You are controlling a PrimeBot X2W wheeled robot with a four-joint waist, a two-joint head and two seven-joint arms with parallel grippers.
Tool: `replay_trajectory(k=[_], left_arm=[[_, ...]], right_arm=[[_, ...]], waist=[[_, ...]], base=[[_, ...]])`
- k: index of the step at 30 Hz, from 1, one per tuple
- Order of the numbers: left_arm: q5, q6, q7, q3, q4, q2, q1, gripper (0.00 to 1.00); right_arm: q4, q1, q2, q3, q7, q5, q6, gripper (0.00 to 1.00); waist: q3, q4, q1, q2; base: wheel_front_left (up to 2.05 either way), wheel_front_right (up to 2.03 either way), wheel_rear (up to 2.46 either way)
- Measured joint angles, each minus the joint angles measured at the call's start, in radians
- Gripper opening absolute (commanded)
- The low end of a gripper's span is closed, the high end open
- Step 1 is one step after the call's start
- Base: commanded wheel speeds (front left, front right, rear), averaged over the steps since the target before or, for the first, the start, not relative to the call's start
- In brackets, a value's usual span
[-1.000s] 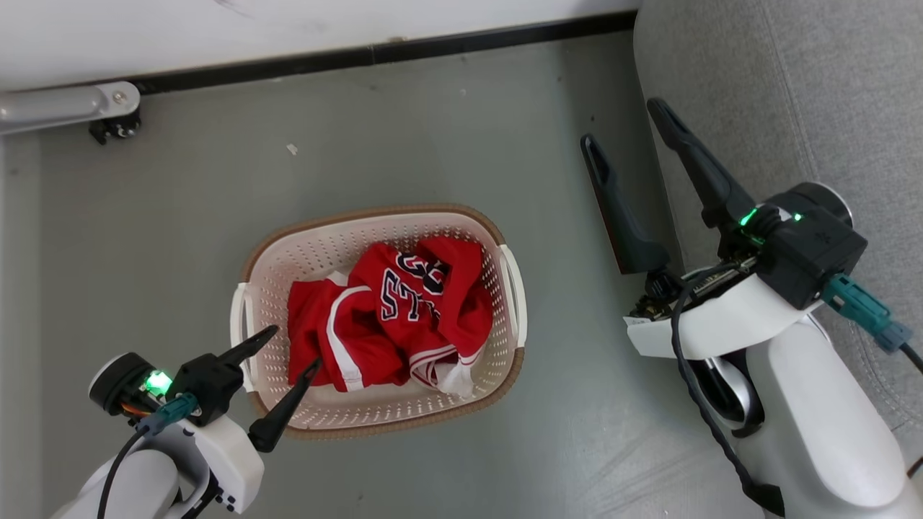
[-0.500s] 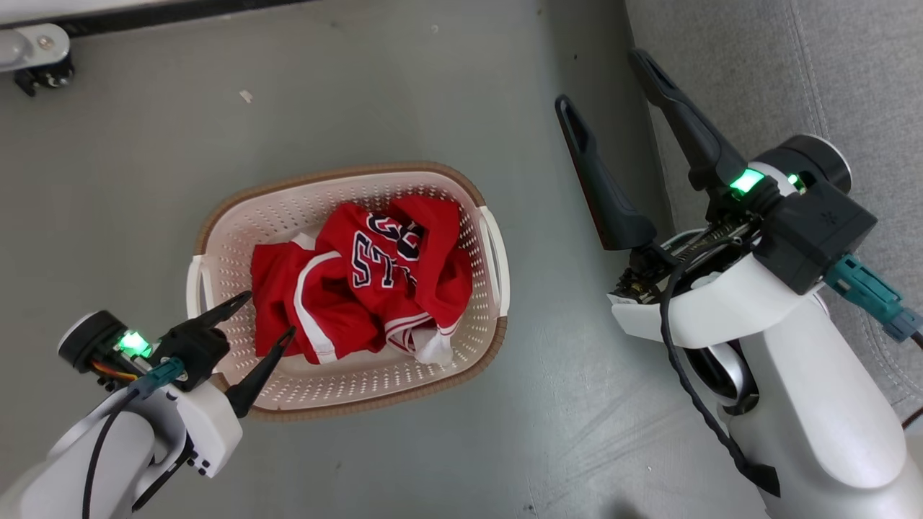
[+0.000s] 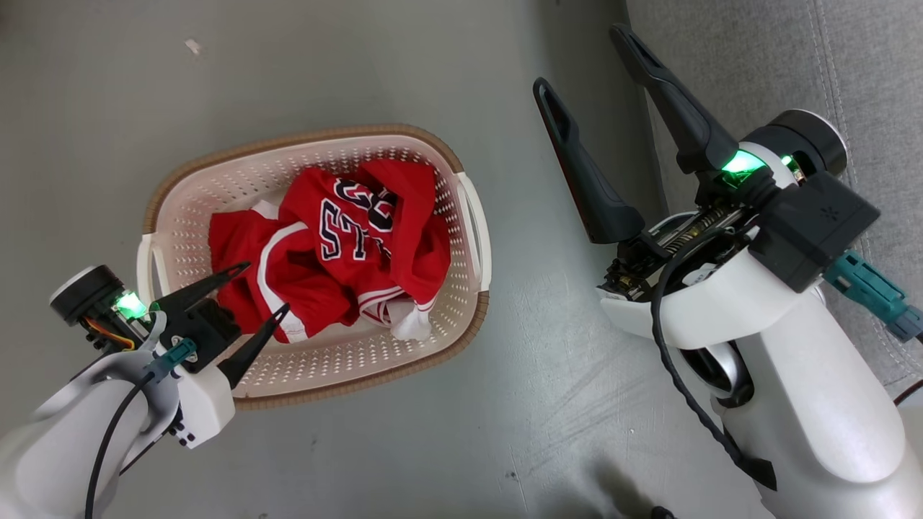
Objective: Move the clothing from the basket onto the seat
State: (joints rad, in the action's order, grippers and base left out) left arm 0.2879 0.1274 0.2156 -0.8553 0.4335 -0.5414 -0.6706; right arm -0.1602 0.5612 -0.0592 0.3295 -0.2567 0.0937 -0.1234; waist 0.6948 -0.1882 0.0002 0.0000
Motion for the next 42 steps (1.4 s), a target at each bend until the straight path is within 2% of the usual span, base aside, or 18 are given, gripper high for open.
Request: replay_trajectory(k=[14, 27, 38, 39, 41, 42], left_arm=[[-0.09, -0.002, -0.023, -0.023, 0.027, -0.028, -0.072, 1.0], [-0.098, -0.021, -0.06, -0.015, 0.046, -0.029, -0.11, 1.0], [-0.104, -0.037, -0.104, -0.002, 0.072, -0.054, -0.124, 1.0], [-0.104, -0.039, -0.11, 0.001, 0.075, -0.056, -0.126, 0.56], [-0.104, -0.043, -0.112, 0.004, 0.077, -0.056, -0.131, 0.16], [-0.104, -0.043, -0.116, 0.004, 0.078, -0.057, -0.134, 0.0]], right_arm=[[-0.03, 0.06, 0.0, 0.041, 0.0, -0.019, 0.0, 1.0], [-0.06, 0.083, 0.0, 0.06, 0.0, -0.005, 0.0, 1.0], [-0.07, 0.085, 0.0, 0.068, 0.0, 0.021, 0.0, 1.0], [-0.072, 0.095, 0.0, 0.071, 0.0, 0.029, 0.0, 1.0], [-0.078, 0.106, 0.0, 0.071, 0.0, 0.037, 0.0, 1.0], [-0.08, 0.106, 0.0, 0.072, 0.0, 0.04, 0.0, 1.0]], waist=[[0.087, -0.039, 0.0, 0.0], [0.154, -0.071, 0.0, 0.0], [0.198, -0.097, 0.0, 0.0], [0.204, -0.102, 0.0, 0.0], [0.21, -0.106, 0.0, 0.0], [0.213, -0.108, 0.0, 0.0]], base=[[0.0, 0.0, 0.0], [0.0, 0.0, 0.0], [0.0, 0.0, 0.0], [0.0, 0.0, 0.0], [0.0, 0.0, 0.0], [0.0, 0.0, 0.0]])
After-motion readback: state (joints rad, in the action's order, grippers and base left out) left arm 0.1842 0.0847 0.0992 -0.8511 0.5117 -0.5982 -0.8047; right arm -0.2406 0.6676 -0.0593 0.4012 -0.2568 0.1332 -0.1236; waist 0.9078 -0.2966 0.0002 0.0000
